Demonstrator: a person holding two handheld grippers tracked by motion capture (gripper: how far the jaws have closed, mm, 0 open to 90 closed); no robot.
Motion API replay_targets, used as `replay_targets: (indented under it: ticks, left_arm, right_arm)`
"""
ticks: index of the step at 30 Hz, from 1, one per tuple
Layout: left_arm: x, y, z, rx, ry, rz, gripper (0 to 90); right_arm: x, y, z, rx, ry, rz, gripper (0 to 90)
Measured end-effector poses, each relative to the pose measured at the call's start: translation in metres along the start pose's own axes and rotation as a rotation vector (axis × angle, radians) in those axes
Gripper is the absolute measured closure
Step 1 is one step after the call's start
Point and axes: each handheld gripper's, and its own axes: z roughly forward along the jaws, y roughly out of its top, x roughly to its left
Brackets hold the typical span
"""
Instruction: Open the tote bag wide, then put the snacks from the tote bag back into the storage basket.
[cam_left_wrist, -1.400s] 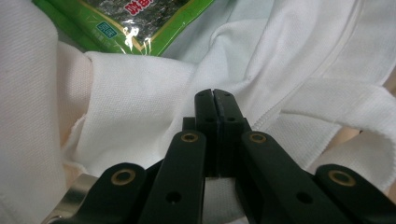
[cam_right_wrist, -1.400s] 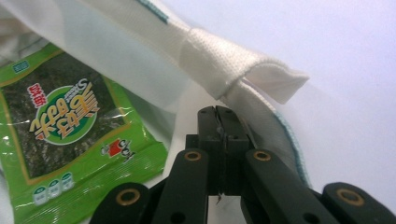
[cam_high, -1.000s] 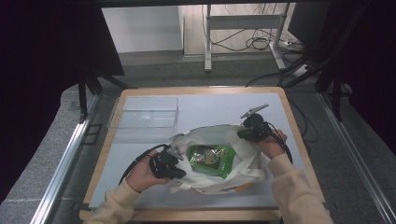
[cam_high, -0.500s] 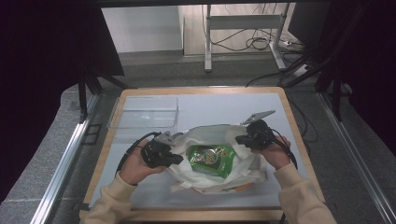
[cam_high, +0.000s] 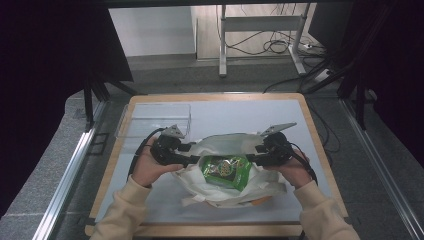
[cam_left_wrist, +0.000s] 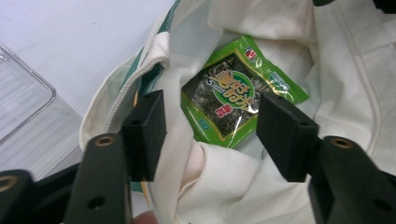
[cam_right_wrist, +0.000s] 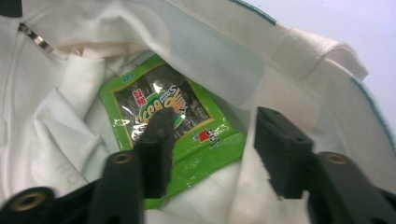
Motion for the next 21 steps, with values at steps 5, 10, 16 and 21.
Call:
replay_targets:
  ticks: [5, 10, 16, 21]
  left_arm:
    - [0.002, -0.002, -0.002, -0.003, 0.000, 0.006, 37.7]
    - [0.004, -0.005, -0.003, -0.006, -0.005, 0.006, 36.3]
    - [0.002, -0.007, -0.003, 0.003, -0.003, 0.020, 34.4]
    - [0.003, -0.007, -0.007, -0.007, -0.001, 0.022, 34.1]
  right_arm:
    - [0.005, -0.002, -0.001, -0.017, -0.005, 0.019, 35.7]
    - [0.011, -0.003, -0.001, -0.012, -0.009, 0.048, 33.7]
    - [0.023, -0.003, 0.004, 0.016, -0.017, 0.082, 31.2]
    - [0.030, -0.002, 0.008, 0.036, -0.019, 0.097, 30.8]
